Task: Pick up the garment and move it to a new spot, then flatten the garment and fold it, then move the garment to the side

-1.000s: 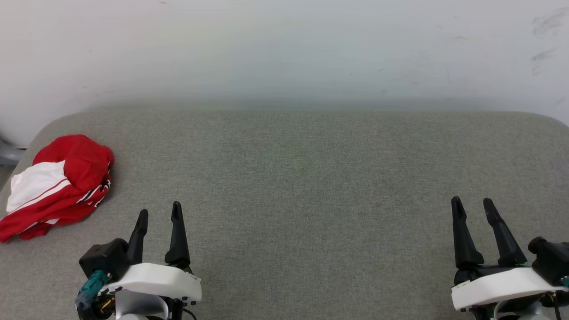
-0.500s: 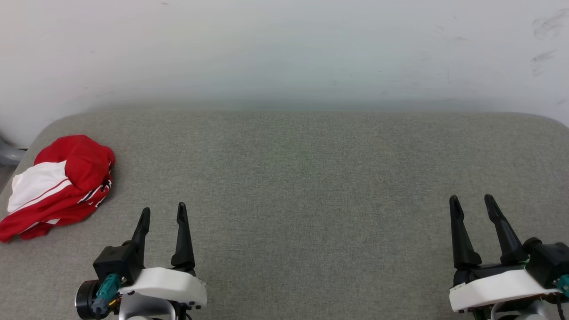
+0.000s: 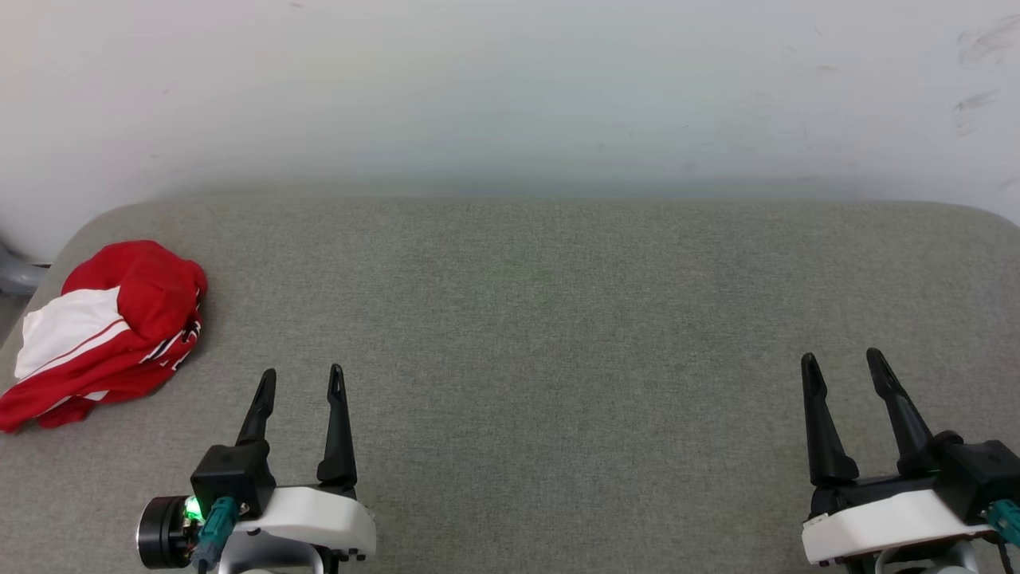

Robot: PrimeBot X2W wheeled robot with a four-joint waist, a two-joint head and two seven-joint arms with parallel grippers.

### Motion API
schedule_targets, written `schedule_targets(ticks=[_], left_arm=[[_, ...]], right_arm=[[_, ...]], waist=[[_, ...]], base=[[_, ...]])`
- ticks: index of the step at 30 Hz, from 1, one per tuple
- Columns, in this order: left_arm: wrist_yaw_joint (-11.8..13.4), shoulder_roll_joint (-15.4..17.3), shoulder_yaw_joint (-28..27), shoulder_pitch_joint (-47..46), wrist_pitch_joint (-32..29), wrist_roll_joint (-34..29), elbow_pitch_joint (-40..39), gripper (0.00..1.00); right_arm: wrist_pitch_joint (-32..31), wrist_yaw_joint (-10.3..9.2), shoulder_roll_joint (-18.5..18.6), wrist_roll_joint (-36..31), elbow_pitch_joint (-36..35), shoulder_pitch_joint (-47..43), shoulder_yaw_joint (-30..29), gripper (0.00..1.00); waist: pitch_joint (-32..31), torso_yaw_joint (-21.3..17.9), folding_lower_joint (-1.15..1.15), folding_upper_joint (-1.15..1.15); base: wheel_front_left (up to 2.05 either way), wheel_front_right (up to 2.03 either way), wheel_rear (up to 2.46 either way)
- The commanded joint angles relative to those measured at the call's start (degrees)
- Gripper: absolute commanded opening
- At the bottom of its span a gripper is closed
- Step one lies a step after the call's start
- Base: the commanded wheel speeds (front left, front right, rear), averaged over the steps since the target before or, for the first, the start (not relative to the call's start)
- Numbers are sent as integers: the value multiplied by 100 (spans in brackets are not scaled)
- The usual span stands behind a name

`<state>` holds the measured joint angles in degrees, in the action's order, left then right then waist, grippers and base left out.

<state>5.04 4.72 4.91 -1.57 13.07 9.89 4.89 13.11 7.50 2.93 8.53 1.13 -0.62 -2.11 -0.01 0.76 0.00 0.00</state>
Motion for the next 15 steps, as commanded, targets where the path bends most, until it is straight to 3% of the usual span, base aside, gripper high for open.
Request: schedule_targets(ticks=[1, 15], left_arm=[[-22, -14, 1, 41, 54, -149, -9, 100], [-176, -93, -80, 28, 196, -582, 81, 100]], right_arm=[[55, -2, -7, -83, -28, -35, 6, 100], [198, -2, -10, -220, 4, -63, 7, 100]], waist=[[5, 5, 0, 0], [12, 51, 0, 0]], base=[[0, 0, 0], [0, 0, 0]])
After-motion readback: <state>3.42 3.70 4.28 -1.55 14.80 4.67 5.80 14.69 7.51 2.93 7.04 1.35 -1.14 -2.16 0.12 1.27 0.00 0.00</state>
